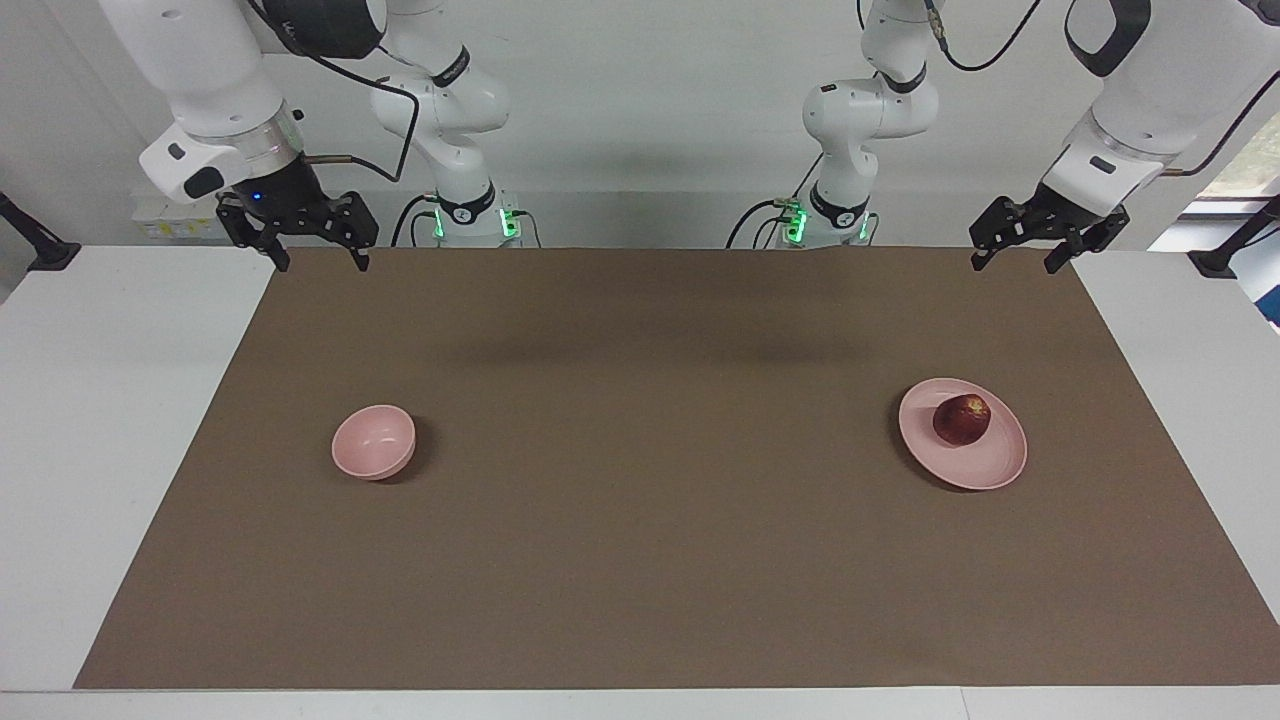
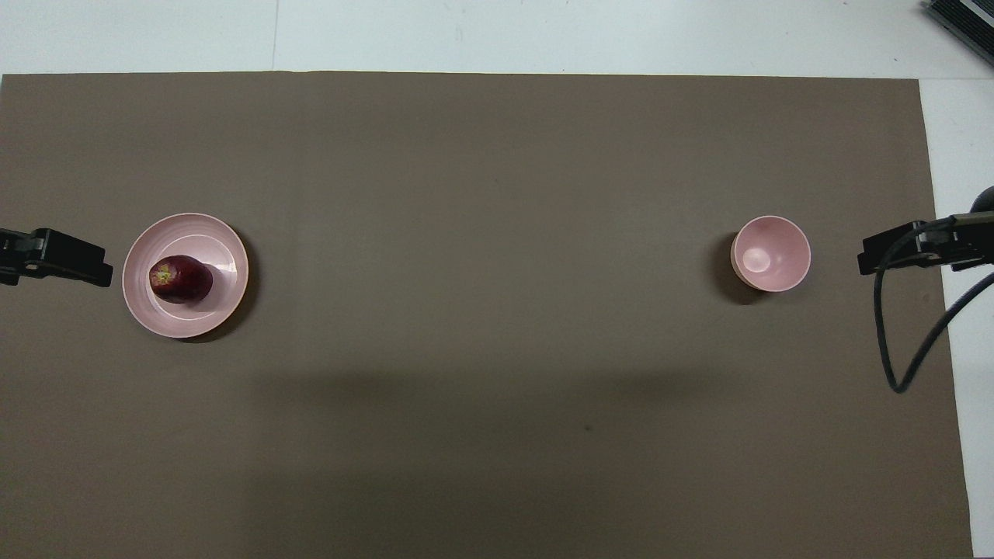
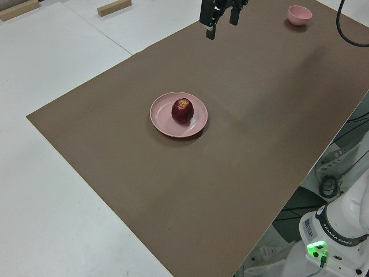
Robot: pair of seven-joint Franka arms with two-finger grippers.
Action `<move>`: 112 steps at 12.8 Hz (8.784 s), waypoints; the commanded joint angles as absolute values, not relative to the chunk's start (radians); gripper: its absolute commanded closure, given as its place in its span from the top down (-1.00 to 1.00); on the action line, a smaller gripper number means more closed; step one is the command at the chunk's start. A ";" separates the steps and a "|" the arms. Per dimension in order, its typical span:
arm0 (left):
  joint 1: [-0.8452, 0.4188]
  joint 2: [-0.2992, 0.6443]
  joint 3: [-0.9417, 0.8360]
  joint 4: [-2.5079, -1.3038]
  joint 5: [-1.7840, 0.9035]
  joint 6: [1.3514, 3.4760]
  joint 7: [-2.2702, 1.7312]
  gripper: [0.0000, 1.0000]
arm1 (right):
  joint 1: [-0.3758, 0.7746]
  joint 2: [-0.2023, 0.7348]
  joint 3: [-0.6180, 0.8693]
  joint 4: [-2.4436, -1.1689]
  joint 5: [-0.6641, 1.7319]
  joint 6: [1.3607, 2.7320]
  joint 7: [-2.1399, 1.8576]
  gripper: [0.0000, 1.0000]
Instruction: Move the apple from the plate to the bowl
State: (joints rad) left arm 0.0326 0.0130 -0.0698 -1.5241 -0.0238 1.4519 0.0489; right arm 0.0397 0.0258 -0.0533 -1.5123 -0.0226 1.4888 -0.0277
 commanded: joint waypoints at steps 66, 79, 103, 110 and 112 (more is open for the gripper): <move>0.115 0.213 -0.057 -2.070 0.012 2.283 0.006 -1.00 | 0.043 0.014 -0.063 -1.517 -0.002 1.483 -0.044 1.00; 0.058 0.268 -0.063 -1.706 -0.268 1.798 -0.538 -1.00 | 0.029 -0.006 -0.078 -1.561 0.136 1.491 -0.046 1.00; -0.057 0.230 -0.302 -1.739 -1.160 1.925 -1.072 -1.00 | 0.281 0.091 -0.066 -2.020 1.391 1.950 -0.663 1.00; -0.164 0.184 -0.304 -1.821 -1.164 2.046 -1.075 -1.00 | 0.321 0.084 -0.066 -2.023 1.549 1.957 -0.735 1.00; -0.176 0.184 -0.304 -1.821 -1.164 2.045 -1.078 -1.00 | 0.321 0.086 -0.067 -2.026 1.540 1.956 -0.748 1.00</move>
State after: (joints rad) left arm -0.1470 0.2135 -0.3123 -1.7885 -1.1420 2.0291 -1.0653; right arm 0.3106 0.1105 -0.0672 -1.9971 1.5094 1.9432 -0.7034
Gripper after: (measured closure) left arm 0.163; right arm 0.000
